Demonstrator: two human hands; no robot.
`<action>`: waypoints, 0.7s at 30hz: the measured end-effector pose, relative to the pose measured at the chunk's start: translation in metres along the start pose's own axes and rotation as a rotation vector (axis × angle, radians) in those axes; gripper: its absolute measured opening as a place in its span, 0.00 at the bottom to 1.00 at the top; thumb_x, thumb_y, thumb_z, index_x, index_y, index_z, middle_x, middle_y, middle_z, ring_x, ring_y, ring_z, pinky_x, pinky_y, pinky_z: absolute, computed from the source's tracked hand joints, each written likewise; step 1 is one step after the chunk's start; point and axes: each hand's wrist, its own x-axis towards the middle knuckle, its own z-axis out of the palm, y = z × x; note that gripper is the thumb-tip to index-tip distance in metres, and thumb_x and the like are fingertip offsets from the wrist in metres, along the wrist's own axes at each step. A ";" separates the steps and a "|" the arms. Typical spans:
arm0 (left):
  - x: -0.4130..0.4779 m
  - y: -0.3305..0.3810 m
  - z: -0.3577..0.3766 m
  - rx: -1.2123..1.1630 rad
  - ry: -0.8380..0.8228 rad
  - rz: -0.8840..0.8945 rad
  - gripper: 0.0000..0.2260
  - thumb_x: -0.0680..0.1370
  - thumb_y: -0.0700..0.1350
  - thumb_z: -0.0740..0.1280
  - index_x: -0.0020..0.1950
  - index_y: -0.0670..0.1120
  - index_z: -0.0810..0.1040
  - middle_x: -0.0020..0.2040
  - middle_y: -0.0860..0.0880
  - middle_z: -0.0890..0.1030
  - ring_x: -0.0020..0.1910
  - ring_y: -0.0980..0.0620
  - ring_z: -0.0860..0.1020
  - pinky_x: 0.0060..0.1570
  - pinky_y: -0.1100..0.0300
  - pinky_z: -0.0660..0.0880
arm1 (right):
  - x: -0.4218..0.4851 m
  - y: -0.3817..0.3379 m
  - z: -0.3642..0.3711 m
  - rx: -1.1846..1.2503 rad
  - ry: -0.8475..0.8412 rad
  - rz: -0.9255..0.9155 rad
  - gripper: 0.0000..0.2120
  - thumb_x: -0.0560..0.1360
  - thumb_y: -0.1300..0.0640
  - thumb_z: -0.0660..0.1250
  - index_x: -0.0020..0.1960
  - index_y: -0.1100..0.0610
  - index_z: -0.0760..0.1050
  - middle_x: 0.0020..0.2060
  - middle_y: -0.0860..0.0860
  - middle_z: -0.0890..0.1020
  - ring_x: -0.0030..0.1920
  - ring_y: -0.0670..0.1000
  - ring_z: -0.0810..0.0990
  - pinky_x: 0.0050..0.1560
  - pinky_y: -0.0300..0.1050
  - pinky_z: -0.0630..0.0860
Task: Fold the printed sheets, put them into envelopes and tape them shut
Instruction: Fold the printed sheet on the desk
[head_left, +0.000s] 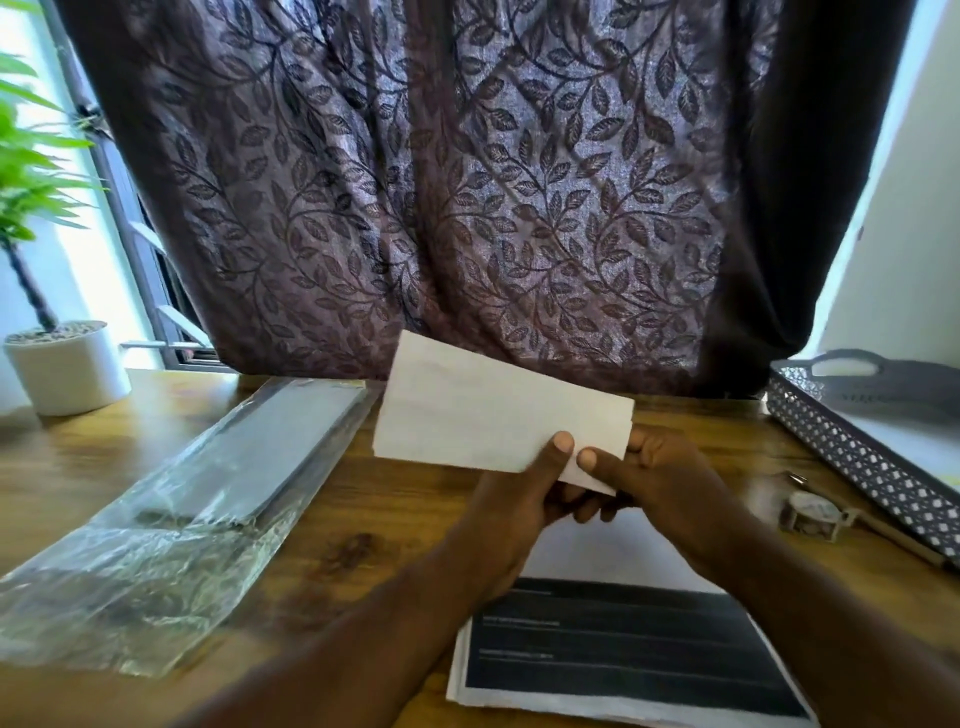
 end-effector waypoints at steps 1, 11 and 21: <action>0.001 0.000 -0.001 -0.017 0.006 0.001 0.20 0.78 0.55 0.64 0.69 0.52 0.71 0.54 0.46 0.84 0.51 0.45 0.85 0.45 0.59 0.81 | 0.001 0.000 -0.001 0.000 0.004 0.000 0.10 0.79 0.52 0.65 0.54 0.56 0.80 0.42 0.52 0.88 0.40 0.54 0.87 0.41 0.45 0.81; 0.010 0.018 -0.019 -0.033 0.134 0.090 0.12 0.83 0.50 0.60 0.67 0.54 0.72 0.57 0.49 0.85 0.56 0.48 0.84 0.51 0.52 0.82 | 0.004 0.002 -0.015 0.015 0.018 0.023 0.07 0.80 0.54 0.65 0.57 0.49 0.77 0.44 0.51 0.88 0.42 0.54 0.87 0.41 0.42 0.82; 0.017 0.032 -0.036 -0.085 0.323 0.109 0.08 0.84 0.49 0.60 0.54 0.48 0.77 0.45 0.49 0.87 0.47 0.50 0.86 0.41 0.57 0.83 | 0.004 0.008 -0.029 0.007 0.030 -0.005 0.06 0.80 0.56 0.64 0.54 0.49 0.78 0.43 0.51 0.88 0.42 0.54 0.88 0.45 0.45 0.84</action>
